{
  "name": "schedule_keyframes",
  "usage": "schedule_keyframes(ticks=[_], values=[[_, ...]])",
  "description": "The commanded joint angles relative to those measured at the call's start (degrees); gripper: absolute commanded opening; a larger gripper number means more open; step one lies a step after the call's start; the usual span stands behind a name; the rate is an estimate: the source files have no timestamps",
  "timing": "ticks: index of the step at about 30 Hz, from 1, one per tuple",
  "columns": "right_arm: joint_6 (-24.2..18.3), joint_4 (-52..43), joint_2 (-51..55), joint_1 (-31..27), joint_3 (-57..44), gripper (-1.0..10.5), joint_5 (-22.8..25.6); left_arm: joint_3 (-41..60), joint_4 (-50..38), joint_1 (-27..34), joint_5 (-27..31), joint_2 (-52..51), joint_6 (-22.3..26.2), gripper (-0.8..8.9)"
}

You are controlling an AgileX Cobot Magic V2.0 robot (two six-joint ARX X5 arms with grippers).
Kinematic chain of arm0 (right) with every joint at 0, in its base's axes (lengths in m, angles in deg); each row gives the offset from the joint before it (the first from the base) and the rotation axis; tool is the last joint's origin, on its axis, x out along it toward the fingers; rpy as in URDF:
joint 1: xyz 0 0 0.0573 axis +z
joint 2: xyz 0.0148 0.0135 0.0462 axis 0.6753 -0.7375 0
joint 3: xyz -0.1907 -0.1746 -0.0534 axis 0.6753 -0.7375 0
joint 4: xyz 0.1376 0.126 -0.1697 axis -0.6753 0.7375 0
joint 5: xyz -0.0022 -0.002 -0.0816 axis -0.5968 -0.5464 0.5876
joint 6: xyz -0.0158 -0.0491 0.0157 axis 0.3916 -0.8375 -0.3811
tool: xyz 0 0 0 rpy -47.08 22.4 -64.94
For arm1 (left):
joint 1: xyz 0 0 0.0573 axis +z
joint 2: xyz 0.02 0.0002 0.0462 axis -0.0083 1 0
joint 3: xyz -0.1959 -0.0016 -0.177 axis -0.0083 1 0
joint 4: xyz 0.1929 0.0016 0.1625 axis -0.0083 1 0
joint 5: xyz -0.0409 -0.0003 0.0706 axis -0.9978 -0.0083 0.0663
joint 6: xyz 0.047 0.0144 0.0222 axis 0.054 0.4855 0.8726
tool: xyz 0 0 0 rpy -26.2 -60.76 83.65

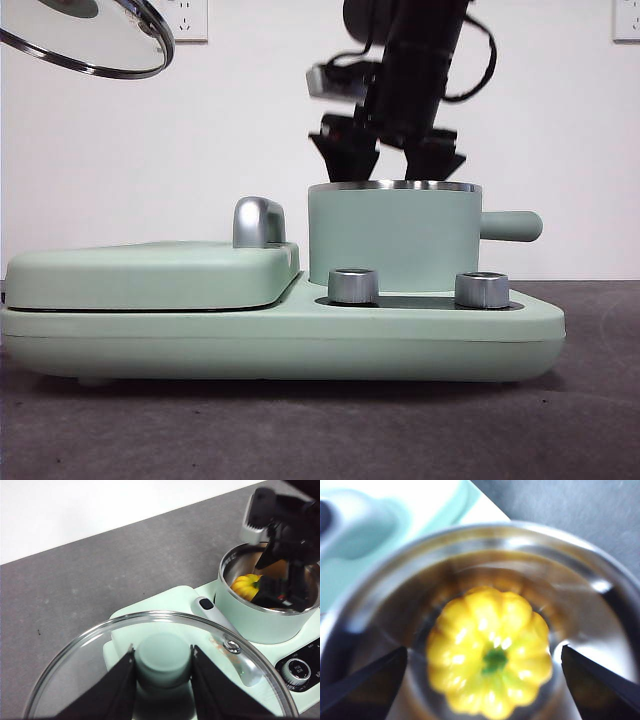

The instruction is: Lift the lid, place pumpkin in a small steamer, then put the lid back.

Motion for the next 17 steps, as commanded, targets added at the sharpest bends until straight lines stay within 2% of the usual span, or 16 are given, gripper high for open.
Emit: schedule_keyframes(ticks=[1,4,7,10,13,17], values=[[-0.7,-0.2,1.4,0.5,0.9,4.9,-0.1,-0.8,-1.6,-0.2,0.2,0.2,-0.2,0.1],[-0.6,1.0,4.8,0.5,1.0,4.9,0.0,-0.8,-1.6,-0.2,0.2,0.2,-0.2,0.1],[3.2,4.2,9.2,0.4,1.0,4.9,0.0,-0.8,-1.6,-0.2,0.2,0.3,-0.2,0.1],[3.9,5.2,14.3,0.1,-0.8,4.9,0.0,-0.8,-1.6,-0.2,0.2,0.3,-0.2,0.1],[4.5,1.3,23.3,-0.3,-10.3,4.2,-0.4,-0.8,-1.5,-0.2,0.2,0.3,-0.2,0.1],[6.9,-8.5,38.3,-0.6,-26.2,4.2,-0.3,-0.8,-1.5,-0.2,0.1,0.6,-0.2,0.1]])
